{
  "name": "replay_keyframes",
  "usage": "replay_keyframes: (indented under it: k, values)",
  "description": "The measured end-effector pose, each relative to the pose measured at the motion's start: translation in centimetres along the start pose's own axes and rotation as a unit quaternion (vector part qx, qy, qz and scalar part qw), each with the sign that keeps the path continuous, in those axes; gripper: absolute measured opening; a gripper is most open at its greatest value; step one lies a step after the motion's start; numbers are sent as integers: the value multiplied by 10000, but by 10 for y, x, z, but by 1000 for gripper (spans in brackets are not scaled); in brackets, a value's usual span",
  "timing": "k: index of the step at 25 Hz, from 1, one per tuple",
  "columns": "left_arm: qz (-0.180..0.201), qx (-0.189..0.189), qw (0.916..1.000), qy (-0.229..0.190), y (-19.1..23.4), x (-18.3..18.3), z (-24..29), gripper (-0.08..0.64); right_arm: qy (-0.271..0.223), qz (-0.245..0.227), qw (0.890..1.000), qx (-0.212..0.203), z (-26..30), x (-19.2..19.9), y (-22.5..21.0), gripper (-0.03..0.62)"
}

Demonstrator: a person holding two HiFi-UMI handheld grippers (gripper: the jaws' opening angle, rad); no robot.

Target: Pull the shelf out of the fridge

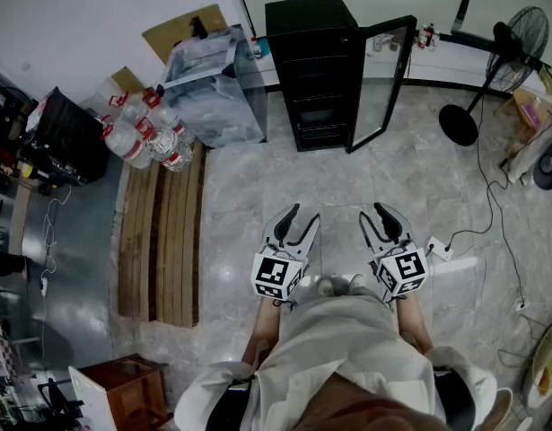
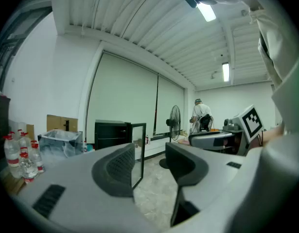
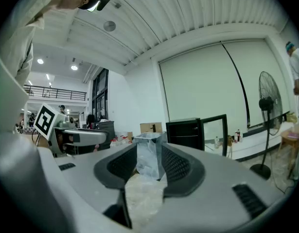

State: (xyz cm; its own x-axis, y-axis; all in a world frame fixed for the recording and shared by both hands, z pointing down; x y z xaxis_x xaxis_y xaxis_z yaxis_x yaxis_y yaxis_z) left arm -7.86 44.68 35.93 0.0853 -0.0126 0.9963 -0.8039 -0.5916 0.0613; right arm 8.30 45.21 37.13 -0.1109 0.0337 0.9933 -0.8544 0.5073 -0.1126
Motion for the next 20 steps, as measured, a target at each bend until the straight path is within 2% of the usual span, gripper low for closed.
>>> replay_keyframes:
  k: [5,7,12,20]
  values:
    - [49,16,10000,-30,4,2,6,199,-10,-39,10000,-78,9,1,3,156]
    - [35,65,10000,-44,4,4,7,198,-66,-38,10000,-46,13,1,4,181]
    - [107,171,9998,-10,15,9,12,196,-104,-57,9999,-42,28,2,7,195]
    - [120,56,9999,-22,47,8,26,187,-45,-42,9999,-95,58,6,4,201]
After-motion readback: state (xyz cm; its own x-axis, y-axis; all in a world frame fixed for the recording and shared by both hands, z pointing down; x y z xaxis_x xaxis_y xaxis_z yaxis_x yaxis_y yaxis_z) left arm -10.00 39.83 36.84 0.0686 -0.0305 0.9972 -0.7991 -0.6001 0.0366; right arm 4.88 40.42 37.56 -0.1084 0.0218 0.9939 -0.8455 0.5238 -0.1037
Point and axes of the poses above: the fingertips, and each gripper's own axes: z forward along the fingers, y to its left, x out of its underside, the point moved 2 cm from there along -z, backward along the fingers, and after that the axes turned 11 degrees about -y, right-handed, at the moved point
